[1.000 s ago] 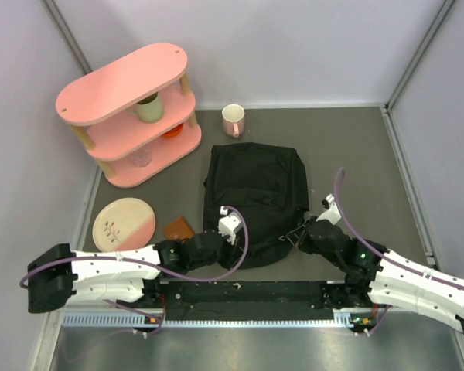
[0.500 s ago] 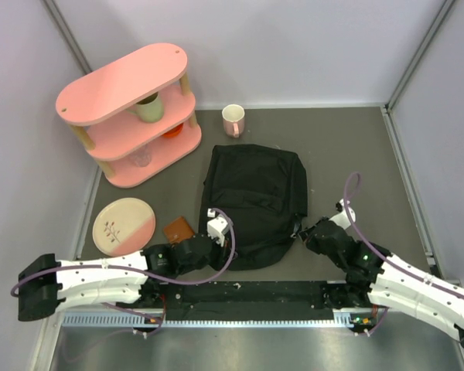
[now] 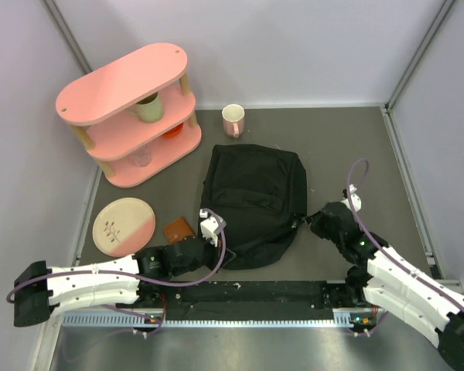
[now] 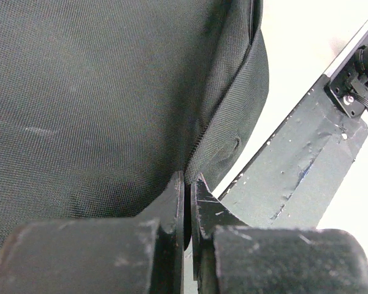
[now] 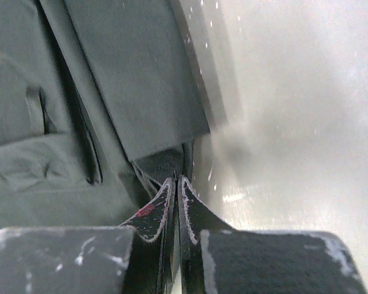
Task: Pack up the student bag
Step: Zip the student bag at the center of the board.
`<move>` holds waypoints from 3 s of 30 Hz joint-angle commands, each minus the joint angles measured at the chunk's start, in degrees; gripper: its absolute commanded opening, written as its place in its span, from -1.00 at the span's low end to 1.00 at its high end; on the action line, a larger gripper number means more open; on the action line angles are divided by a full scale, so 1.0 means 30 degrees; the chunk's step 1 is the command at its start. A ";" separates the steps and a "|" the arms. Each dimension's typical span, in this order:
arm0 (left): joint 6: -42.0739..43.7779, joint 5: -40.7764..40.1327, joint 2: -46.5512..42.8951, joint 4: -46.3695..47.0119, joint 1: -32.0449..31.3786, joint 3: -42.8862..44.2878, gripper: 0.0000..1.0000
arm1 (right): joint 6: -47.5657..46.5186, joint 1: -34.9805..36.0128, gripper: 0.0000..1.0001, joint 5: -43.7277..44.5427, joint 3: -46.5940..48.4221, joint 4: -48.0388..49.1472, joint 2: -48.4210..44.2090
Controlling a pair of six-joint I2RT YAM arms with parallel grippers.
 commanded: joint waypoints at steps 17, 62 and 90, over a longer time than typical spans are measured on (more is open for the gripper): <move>0.0455 0.0616 0.1227 -0.2221 -0.0032 0.3669 0.62 | -0.3176 -0.3120 -0.23 -0.5698 0.0792 0.2408 -0.0250; 0.0633 0.4248 1.6169 0.7735 -0.0061 0.6200 -0.83 | -0.0333 -0.3091 -1.00 -0.9769 -0.1730 0.0646 -0.0494; 0.0516 0.4102 1.3796 0.6886 -0.0530 0.4412 -1.00 | -0.4228 -0.3091 -1.00 -0.6747 0.4129 -0.0146 0.2527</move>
